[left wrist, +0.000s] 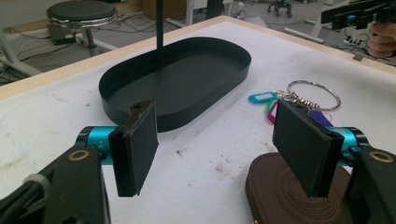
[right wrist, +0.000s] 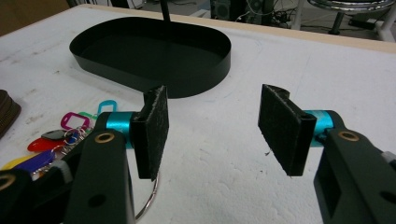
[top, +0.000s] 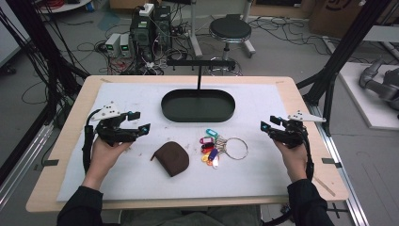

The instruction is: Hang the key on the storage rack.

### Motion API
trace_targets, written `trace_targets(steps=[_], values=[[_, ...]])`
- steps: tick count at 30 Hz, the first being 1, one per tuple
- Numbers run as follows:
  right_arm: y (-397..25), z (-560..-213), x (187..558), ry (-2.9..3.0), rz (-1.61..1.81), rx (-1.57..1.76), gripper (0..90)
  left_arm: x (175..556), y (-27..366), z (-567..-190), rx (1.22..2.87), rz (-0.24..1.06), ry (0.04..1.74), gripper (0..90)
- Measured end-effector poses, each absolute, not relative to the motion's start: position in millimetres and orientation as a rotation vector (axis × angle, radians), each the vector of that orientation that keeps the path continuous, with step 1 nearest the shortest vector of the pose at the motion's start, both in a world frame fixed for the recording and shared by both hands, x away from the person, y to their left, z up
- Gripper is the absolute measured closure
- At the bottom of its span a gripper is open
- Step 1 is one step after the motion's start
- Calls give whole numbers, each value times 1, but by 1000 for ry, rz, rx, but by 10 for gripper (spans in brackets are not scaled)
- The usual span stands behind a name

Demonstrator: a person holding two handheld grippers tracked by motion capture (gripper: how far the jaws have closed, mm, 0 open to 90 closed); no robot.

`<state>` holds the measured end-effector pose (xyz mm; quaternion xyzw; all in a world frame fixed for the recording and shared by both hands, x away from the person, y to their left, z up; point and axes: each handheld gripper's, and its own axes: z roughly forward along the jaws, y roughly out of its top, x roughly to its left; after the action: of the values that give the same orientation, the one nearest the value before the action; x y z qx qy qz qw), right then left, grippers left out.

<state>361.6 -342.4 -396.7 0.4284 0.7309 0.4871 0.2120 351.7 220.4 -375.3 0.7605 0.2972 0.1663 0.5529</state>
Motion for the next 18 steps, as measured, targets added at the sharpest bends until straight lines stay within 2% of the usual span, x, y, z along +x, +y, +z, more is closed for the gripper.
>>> trace_targets(steps=[14,18], values=[[-345,-396,361,2068,1346,1158,452,355,194,-373,1848,382,634,282],[-342,-399,357,2105,1333,1152,493,355,194,-374,1849,382,639,279]])
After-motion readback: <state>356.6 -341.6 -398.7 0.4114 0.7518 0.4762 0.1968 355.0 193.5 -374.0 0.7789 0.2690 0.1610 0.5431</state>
